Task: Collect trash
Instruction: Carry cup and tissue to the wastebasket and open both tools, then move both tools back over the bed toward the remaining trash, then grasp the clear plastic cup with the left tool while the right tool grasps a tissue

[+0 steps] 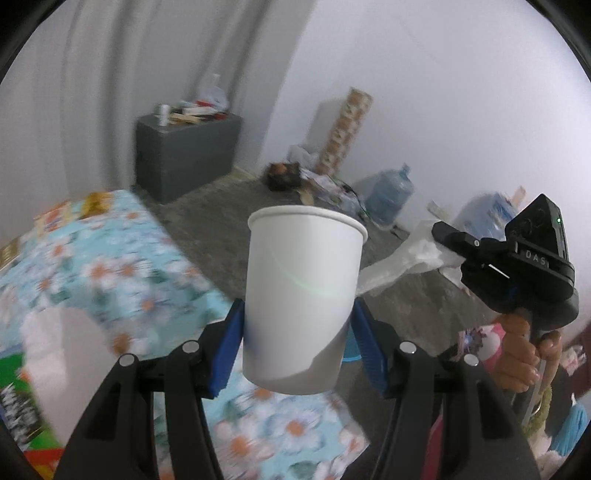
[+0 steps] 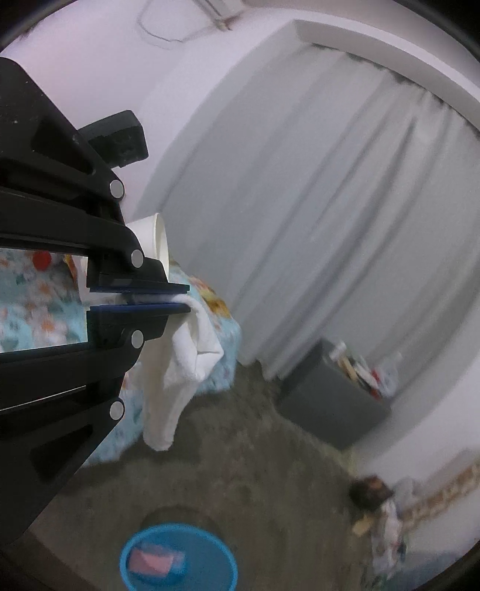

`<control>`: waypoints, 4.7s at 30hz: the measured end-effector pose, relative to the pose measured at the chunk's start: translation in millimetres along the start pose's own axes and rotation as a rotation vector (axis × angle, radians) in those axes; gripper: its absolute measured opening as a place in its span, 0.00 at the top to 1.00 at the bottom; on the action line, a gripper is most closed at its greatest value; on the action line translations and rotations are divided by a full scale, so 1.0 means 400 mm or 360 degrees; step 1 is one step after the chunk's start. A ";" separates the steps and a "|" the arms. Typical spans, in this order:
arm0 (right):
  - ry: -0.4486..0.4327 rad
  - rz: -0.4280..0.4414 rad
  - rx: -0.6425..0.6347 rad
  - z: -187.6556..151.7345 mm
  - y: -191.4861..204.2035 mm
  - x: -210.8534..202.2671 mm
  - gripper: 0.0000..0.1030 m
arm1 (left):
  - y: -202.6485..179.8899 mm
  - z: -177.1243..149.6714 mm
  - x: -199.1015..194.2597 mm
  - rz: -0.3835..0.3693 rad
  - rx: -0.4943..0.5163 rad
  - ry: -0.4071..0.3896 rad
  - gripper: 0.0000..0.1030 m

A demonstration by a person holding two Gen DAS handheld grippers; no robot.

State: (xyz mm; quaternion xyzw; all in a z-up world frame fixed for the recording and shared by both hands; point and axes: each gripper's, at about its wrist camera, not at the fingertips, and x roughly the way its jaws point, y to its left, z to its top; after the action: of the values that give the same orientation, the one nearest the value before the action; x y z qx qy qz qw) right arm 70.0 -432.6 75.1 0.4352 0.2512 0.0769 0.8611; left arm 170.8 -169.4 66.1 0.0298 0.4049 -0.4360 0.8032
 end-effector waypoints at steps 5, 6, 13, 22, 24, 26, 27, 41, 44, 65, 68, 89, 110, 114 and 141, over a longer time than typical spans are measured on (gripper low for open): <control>-0.0114 -0.0141 0.0118 0.029 -0.129 -0.057 0.97 | -0.100 0.019 0.162 -0.0078 0.0084 0.0140 0.45; -0.0135 -0.0186 0.0147 0.034 -0.161 -0.066 0.97 | -0.126 0.024 0.211 -0.0104 0.0109 0.0179 0.45; -0.0189 -0.0449 0.0391 0.052 -0.401 -0.070 0.97 | -0.229 0.034 0.517 -0.0208 0.0135 0.0461 0.44; -0.0130 -0.0745 0.0657 0.036 -0.684 -0.036 0.78 | -0.311 -0.007 0.855 -0.0144 0.0210 0.0750 0.36; -0.0114 -0.0845 0.0707 0.018 -0.741 -0.027 0.60 | -0.318 -0.018 0.897 -0.0096 0.0232 0.0771 0.28; -0.0097 -0.0929 0.0739 0.001 -0.773 -0.038 0.59 | -0.317 -0.030 0.918 -0.0080 0.0239 0.0800 0.28; -0.0095 -0.0950 0.0757 -0.007 -0.785 -0.045 0.59 | -0.314 -0.035 0.916 -0.0087 0.0231 0.0802 0.28; -0.0157 -0.1040 0.0385 -0.017 -0.591 -0.056 0.43 | -0.337 0.038 0.630 -0.0182 0.0270 0.0429 0.22; -0.0162 -0.1032 0.0211 -0.021 -0.491 -0.044 0.37 | -0.321 0.049 0.515 -0.0180 0.0271 0.0337 0.19; 0.0257 -0.0302 -0.0392 -0.114 -0.018 0.102 0.31 | 0.158 -0.282 -0.388 0.0563 -0.0116 -0.0372 0.12; 0.0363 -0.0203 -0.0406 -0.141 0.033 0.164 0.31 | 0.222 -0.326 -0.472 0.0683 -0.0213 -0.0470 0.12; 0.0928 -0.0076 -0.0243 -0.300 0.176 0.519 0.31 | 0.781 -0.061 -0.404 0.0537 -0.0662 0.0148 0.12; 0.1108 -0.0144 -0.0146 -0.351 0.137 0.653 0.31 | 0.980 -0.058 -0.141 0.0558 -0.0834 0.0591 0.29; 0.1130 -0.0136 -0.0114 -0.358 0.128 0.664 0.31 | 0.985 -0.071 -0.134 0.0549 -0.0835 0.0614 0.34; 0.1009 -0.0116 -0.0124 -0.345 0.139 0.651 0.96 | 0.946 -0.037 -0.174 0.0599 -0.0683 0.0431 0.36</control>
State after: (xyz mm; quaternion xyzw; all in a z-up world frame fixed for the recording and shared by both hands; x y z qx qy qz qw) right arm 230.1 -209.2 -44.7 0.3470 0.5194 0.1873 0.7581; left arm 415.1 117.6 -12.1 -0.0082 0.5782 -0.1763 0.7965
